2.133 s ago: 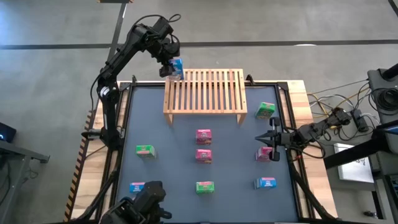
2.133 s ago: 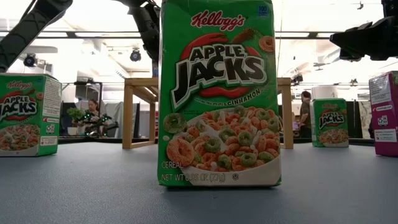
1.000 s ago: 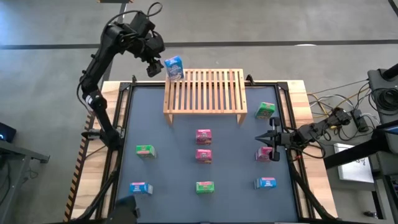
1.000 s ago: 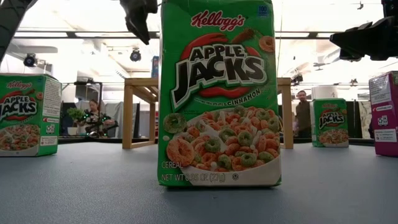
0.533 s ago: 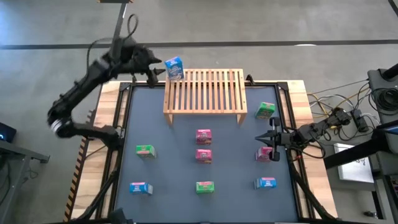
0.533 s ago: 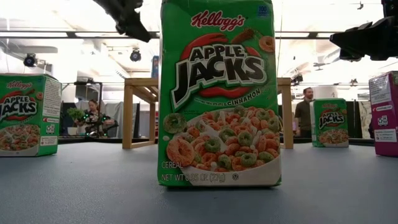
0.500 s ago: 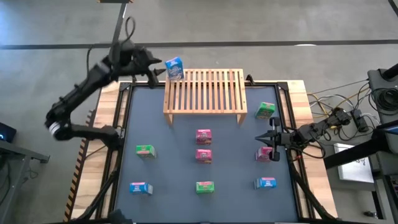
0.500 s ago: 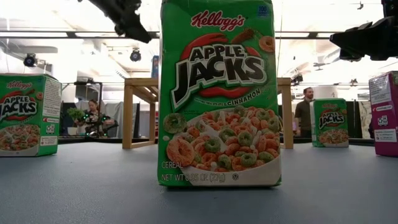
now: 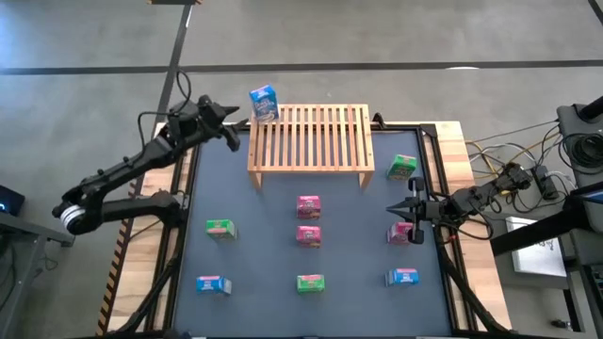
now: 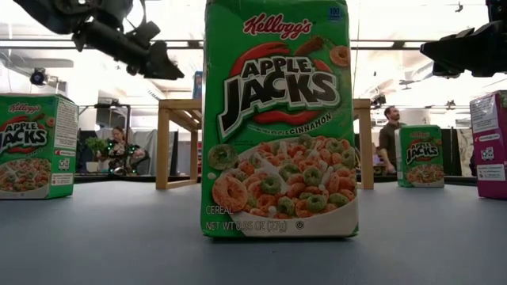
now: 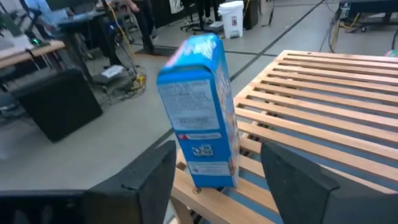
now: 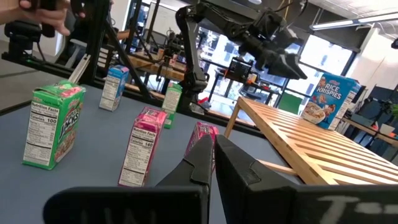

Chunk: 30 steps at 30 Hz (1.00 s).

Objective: Stack cereal on shelf
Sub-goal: Put the top blue cereal box on the shelf

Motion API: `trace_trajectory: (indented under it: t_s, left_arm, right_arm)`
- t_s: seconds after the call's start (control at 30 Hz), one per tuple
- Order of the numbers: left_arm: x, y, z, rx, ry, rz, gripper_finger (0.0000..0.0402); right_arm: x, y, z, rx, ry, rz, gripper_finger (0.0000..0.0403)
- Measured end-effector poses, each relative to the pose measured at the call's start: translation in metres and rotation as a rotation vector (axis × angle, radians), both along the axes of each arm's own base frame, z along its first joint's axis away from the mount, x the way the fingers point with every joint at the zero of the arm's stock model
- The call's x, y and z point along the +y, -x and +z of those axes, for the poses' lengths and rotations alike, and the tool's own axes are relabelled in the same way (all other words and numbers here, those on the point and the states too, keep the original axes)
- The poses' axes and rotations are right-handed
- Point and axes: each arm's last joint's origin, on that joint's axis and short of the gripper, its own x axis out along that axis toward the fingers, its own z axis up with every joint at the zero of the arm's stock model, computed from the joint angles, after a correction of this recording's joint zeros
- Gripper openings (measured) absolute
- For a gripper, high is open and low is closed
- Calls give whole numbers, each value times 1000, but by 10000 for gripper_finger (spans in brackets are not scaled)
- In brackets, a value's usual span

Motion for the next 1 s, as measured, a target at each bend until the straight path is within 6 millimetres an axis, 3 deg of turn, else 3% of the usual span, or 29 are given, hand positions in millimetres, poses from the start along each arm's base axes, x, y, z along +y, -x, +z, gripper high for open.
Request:
trace_trajectory:
  t_s: [0.23, 0.4, 0.63, 1.0]
  left_arm:
    - [16, -14, -6, 29, 49, 15, 315]
    - [27, -24, -6, 40, 77, 18, 347]
    - [42, -32, -15, 37, 85, 35, 340]
    - [58, -28, -26, 76, 84, 76, 299]
  right_arm:
    - [0, 0, 0, 0, 0, 0, 9]
    - [0, 0, 0, 0, 0, 0, 9]
    - [0, 0, 0, 0, 0, 0, 9]
    - [0, 0, 0, 0, 0, 0, 9]
